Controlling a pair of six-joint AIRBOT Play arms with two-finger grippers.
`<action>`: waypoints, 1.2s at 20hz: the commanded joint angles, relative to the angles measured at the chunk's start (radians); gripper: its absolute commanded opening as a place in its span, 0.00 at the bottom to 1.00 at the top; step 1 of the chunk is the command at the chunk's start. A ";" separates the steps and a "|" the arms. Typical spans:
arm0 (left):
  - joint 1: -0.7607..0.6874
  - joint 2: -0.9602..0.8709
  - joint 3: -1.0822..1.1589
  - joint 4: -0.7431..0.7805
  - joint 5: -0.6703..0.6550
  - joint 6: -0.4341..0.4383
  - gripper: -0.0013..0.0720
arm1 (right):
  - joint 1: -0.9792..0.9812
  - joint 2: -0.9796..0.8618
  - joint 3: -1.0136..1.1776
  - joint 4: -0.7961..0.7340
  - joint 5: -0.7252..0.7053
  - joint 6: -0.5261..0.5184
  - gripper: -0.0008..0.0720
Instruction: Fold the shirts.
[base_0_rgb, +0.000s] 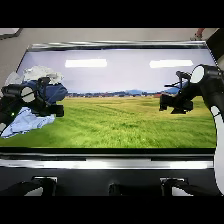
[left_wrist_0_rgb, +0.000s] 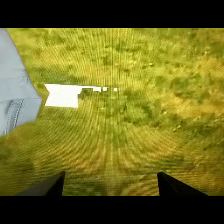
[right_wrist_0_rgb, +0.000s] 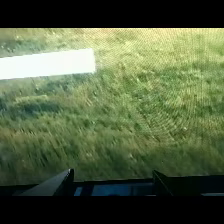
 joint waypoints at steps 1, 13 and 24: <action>0.000 -0.001 0.000 0.000 0.000 0.000 0.99 | 0.001 0.001 0.001 0.000 0.000 0.000 0.79; 0.000 -0.001 0.000 0.000 0.000 0.000 0.99 | 0.001 0.001 0.001 0.000 0.001 0.000 0.79; 0.115 -0.005 0.124 0.012 0.161 -0.089 1.00 | 0.001 0.000 0.001 0.016 -0.272 -0.020 0.78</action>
